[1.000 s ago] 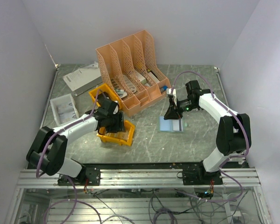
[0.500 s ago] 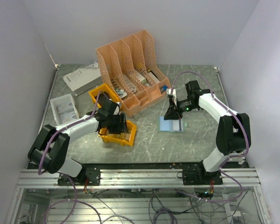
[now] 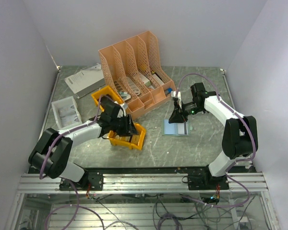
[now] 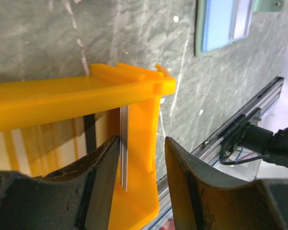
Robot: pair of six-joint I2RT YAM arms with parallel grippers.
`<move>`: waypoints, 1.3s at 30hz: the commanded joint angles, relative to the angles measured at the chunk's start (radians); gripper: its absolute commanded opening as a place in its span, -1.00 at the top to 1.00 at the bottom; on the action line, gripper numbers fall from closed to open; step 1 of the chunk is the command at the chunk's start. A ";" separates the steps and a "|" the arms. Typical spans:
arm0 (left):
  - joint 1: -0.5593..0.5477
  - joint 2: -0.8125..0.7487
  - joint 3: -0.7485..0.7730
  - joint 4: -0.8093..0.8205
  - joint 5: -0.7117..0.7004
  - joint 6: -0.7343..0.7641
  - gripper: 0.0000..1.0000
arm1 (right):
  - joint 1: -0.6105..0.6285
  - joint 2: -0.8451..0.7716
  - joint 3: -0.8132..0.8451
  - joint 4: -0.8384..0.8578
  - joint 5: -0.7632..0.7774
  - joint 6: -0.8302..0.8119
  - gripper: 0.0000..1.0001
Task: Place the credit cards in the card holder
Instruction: Pick up the credit card from the storage box.
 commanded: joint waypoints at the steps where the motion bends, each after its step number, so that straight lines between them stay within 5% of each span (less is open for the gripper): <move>1: -0.032 0.026 -0.022 0.139 0.083 -0.068 -0.05 | -0.002 0.007 0.024 -0.010 -0.001 -0.013 0.70; 8: -0.064 0.058 -0.011 0.154 0.057 -0.077 0.11 | -0.002 0.012 0.025 -0.012 -0.008 -0.013 0.70; 15: -0.088 0.051 0.067 -0.069 -0.137 0.013 0.04 | -0.002 0.014 0.025 -0.018 -0.008 -0.019 0.70; 25: -0.114 0.069 0.098 -0.071 -0.120 0.022 -0.04 | -0.003 0.016 0.027 -0.017 -0.009 -0.018 0.70; 39: -0.109 0.066 0.123 -0.161 -0.192 0.044 0.53 | -0.002 0.016 0.027 -0.024 -0.015 -0.022 0.70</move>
